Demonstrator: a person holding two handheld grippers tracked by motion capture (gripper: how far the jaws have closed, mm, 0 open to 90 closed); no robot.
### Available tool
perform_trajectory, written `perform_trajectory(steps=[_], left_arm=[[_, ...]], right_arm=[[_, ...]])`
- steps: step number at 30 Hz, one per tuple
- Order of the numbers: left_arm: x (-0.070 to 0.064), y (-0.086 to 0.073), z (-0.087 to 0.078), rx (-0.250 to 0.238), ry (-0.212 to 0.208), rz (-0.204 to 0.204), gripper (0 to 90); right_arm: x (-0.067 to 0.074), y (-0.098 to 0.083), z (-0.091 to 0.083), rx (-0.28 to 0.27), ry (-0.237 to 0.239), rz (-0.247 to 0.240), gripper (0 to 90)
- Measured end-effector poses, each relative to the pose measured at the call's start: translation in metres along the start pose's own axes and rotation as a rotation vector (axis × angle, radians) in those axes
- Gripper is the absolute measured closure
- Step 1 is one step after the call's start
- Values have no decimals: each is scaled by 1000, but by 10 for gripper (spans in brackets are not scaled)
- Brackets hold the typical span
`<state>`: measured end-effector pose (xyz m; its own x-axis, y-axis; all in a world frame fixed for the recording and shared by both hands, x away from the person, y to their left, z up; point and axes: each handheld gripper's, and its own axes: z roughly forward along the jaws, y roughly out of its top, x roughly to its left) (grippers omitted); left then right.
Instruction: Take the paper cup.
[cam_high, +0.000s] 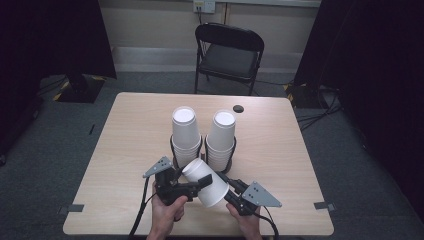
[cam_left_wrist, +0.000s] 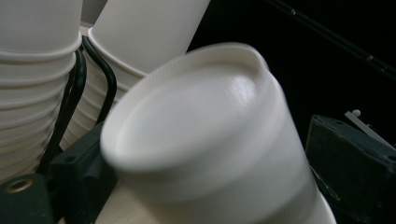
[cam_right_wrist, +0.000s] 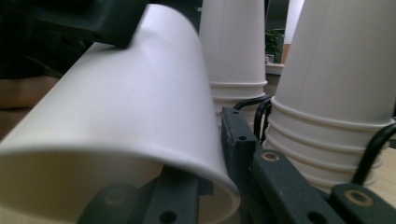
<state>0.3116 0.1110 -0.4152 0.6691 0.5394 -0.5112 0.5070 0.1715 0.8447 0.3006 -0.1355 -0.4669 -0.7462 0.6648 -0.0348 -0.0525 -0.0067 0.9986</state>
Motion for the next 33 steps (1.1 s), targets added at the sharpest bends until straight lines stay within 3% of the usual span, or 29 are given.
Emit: perform_trajectory(steps=[8,14,18,19,22,25,28,30,33], left_arm=[[3,1,-5,-13,0,14,25],[2,-5,-10,-1,20,74,35],[6,-9,-14,-17,57,145,126],[6,-9,-14,-17,57,145,147],[12,-14,-18,-33,76,210,152],[15,-17,-20,-46,46,229,152],[17,-19,-23,-36,50,273,164],[18,-19,-24,-30,97,289,213],[20,-20,-25,-30,105,308,194]], right_arm=[[-6,2,-6,-9,-29,24,861],[-10,2,-11,-5,-32,59,862],[-15,2,-15,22,-40,107,862],[-15,2,-15,22,-40,107,862],[-17,2,-16,53,-35,127,862],[-17,2,-17,66,-34,130,862],[-17,1,-18,85,-35,126,863],[-17,1,-19,107,-36,128,862],[-18,1,-20,126,-42,120,862]])
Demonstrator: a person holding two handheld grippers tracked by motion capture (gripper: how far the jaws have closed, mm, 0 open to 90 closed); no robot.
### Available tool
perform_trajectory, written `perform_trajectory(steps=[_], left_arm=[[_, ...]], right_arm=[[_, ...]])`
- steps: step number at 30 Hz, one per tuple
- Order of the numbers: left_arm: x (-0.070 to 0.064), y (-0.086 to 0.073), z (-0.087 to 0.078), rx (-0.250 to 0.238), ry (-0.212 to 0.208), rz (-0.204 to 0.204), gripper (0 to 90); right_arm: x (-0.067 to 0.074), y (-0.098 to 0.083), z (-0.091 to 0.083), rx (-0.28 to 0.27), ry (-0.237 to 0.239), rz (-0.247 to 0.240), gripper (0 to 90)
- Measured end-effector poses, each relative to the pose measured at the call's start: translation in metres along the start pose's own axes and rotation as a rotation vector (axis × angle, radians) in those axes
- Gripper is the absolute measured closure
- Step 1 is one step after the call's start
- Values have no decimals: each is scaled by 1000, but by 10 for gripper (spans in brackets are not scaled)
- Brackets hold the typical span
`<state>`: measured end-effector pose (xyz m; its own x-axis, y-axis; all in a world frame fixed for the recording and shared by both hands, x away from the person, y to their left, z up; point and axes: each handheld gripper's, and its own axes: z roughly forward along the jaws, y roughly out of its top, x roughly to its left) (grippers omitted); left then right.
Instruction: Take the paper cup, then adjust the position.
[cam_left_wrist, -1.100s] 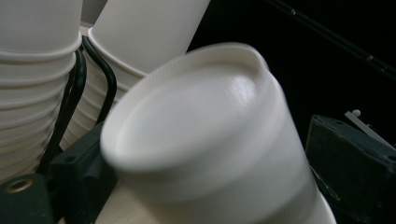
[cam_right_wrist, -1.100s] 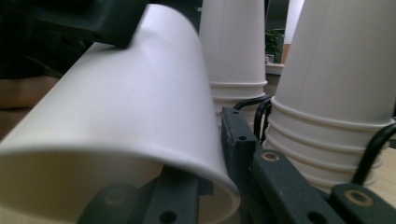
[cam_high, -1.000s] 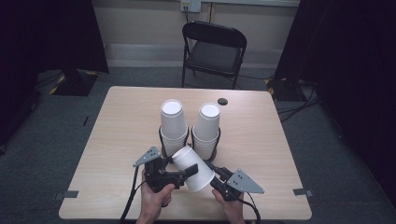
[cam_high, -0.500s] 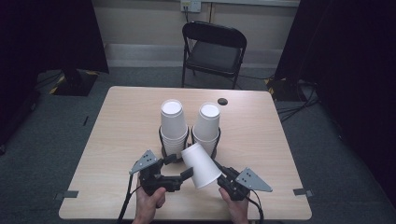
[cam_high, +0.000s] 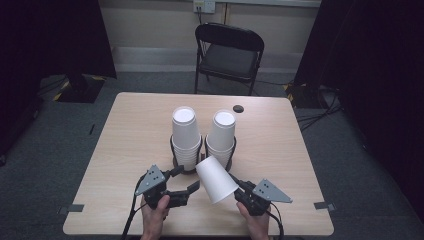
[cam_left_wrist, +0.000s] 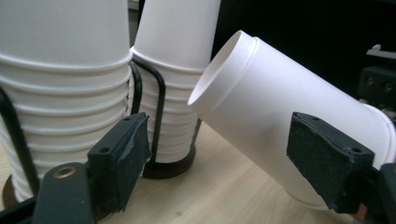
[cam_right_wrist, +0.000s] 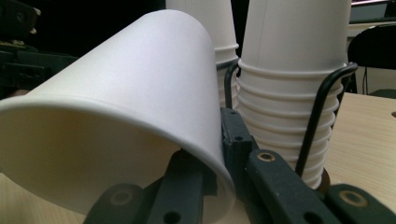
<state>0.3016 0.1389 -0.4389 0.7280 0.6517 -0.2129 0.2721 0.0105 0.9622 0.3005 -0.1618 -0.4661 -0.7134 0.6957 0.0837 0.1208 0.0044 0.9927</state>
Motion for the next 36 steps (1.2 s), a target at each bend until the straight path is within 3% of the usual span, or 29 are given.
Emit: perform_trajectory(steps=[2,3,5,6,7,12,13,16,17,18,26,27,30,31,36], left_arm=[[1,-1,0,8,14,37,176],[1,-1,0,8,14,37,157],[-2,0,2,58,50,112,152],[-2,0,2,58,50,112,154],[-4,1,2,77,58,136,154],[-3,3,3,90,36,179,158],[-4,3,3,100,12,196,160],[-4,3,3,110,9,210,157],[-5,4,3,119,38,238,155],[-5,4,3,119,38,238,155],[-4,2,1,161,23,290,155],[-5,1,0,168,22,321,156],[-7,0,0,165,10,344,157],[-8,0,0,180,8,369,157],[-9,-1,0,215,7,390,157]], right_arm=[[-1,0,-1,26,-7,-6,863],[-1,0,-1,26,-7,-6,863],[-3,-1,0,45,-6,2,863],[-3,-1,0,45,-6,2,863],[-3,0,1,64,6,-1,863],[-5,3,1,109,18,-2,863],[-7,6,2,134,18,-9,863],[-9,9,3,154,18,-10,864],[-11,11,4,177,21,-9,864],[-11,11,4,177,21,-9,864],[-15,20,13,282,72,-23,864],[-15,22,14,314,84,-28,864],[-16,24,17,339,97,-30,864],[-16,27,19,368,112,-33,864],[-16,30,23,413,132,-39,865]])
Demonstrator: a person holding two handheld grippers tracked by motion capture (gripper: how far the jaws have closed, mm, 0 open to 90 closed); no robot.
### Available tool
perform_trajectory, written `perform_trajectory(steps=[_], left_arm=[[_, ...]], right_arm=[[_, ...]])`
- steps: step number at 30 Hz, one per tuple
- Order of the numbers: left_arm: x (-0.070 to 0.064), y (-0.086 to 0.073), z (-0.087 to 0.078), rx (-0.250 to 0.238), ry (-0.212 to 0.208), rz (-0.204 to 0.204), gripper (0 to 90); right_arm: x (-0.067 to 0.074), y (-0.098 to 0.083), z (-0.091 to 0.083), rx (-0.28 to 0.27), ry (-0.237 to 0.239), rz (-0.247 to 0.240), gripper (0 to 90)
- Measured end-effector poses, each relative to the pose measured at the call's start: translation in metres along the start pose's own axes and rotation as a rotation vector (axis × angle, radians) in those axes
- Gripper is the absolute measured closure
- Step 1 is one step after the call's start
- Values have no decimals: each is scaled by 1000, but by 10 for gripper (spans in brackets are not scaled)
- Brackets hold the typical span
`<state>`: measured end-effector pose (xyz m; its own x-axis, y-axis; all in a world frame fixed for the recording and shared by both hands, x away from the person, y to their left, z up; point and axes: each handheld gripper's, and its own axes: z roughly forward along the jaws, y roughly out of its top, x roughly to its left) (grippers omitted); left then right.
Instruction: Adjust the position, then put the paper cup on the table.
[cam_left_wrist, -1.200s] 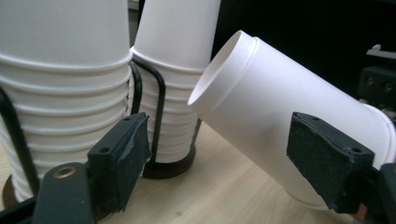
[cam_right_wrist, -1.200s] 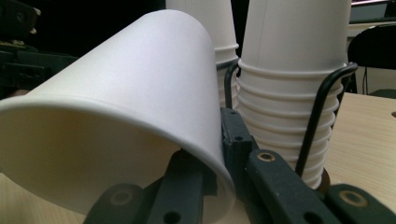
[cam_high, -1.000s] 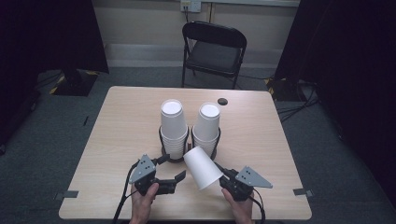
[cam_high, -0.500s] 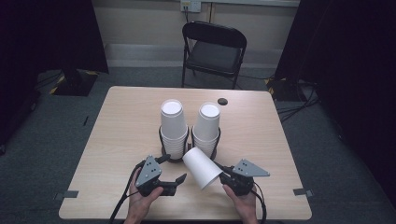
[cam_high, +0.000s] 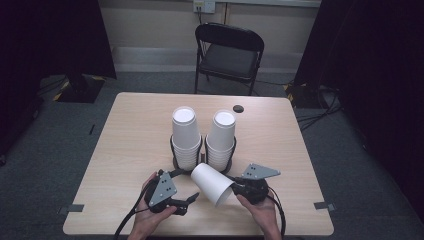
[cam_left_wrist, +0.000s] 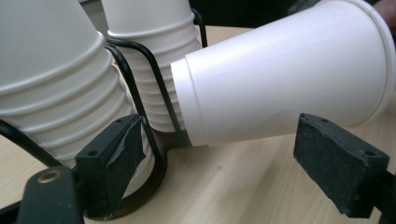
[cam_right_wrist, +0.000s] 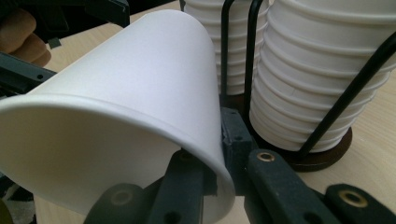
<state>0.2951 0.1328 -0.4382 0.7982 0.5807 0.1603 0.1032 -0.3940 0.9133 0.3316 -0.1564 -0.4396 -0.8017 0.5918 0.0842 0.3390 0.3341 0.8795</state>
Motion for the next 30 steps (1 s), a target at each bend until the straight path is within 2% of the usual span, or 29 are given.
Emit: perform_trajectory(steps=[1,2,9,12,13,15,17,22,25,28,30], left_arm=[[-1,0,-1,8,0,15,157],[-1,0,-1,8,0,15,157],[-2,-1,3,16,-21,43,163],[-2,-1,2,14,-31,54,162],[-3,-1,3,23,-43,77,160],[-3,-1,4,34,-50,91,157],[-5,-3,8,53,-45,130,156],[-6,-4,7,48,-60,143,162],[-8,-4,7,51,-78,165,157],[-9,-4,7,55,-77,179,156],[-10,-6,9,56,-93,186,156]], right_arm=[[-1,2,1,23,12,-1,864],[-1,2,1,23,12,-1,864],[-4,12,3,114,31,5,864],[-4,14,4,130,35,11,864],[-6,16,5,144,34,18,864],[-6,17,6,148,36,16,864],[-5,19,7,172,40,17,864],[-5,21,11,208,52,25,864],[-5,27,14,272,81,30,864],[-4,31,16,292,98,34,863],[-4,32,19,305,101,26,864]])
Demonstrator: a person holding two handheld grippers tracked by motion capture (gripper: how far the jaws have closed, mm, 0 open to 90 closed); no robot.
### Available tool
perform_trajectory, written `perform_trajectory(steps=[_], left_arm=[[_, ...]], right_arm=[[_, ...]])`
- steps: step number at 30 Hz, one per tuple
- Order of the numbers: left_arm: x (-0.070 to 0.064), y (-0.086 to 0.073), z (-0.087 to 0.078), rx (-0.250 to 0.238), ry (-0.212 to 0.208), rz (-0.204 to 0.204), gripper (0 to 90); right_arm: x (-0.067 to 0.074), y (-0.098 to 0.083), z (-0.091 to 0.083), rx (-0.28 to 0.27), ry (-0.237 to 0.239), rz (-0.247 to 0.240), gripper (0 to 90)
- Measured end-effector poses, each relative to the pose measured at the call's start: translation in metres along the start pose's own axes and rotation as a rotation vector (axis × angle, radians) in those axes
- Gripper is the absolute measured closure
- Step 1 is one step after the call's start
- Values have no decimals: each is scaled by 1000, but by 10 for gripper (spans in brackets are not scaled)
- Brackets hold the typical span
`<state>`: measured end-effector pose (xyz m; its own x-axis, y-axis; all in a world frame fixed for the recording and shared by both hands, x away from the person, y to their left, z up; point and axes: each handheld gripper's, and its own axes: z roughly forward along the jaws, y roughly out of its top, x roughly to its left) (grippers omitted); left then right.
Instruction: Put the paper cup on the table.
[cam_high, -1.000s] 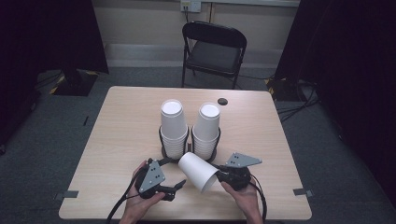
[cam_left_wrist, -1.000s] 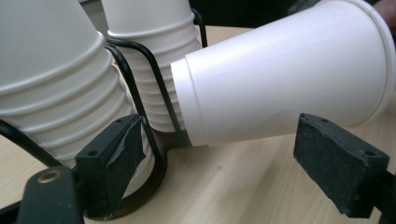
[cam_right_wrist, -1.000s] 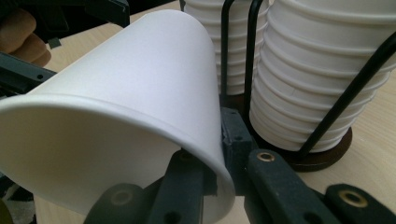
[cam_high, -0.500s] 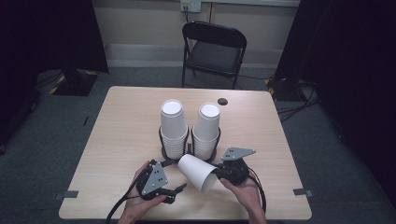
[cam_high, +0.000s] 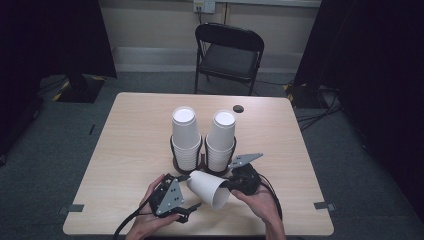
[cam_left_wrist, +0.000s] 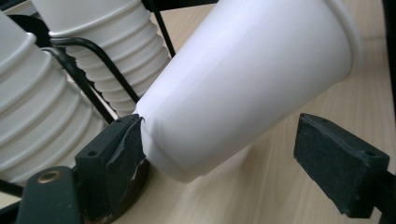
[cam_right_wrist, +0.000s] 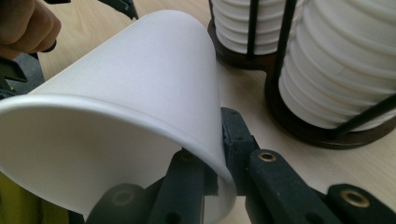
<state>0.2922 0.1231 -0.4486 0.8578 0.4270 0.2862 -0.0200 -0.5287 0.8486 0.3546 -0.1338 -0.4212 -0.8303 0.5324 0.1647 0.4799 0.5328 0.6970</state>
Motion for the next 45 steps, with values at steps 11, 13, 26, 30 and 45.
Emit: perform_trajectory(steps=[11,13,26,30,45], left_arm=[[0,-3,5,-10,-17,55,146],[-2,-2,7,12,-16,82,105],[-9,9,21,17,-25,130,0],[-9,10,25,8,-33,123,0],[-17,20,35,-27,-27,119,24]], right_arm=[[2,4,5,56,32,-10,864],[3,6,7,69,43,-13,864],[3,9,8,66,52,-13,866],[3,9,8,56,51,0,871],[6,14,16,17,90,22,877]])
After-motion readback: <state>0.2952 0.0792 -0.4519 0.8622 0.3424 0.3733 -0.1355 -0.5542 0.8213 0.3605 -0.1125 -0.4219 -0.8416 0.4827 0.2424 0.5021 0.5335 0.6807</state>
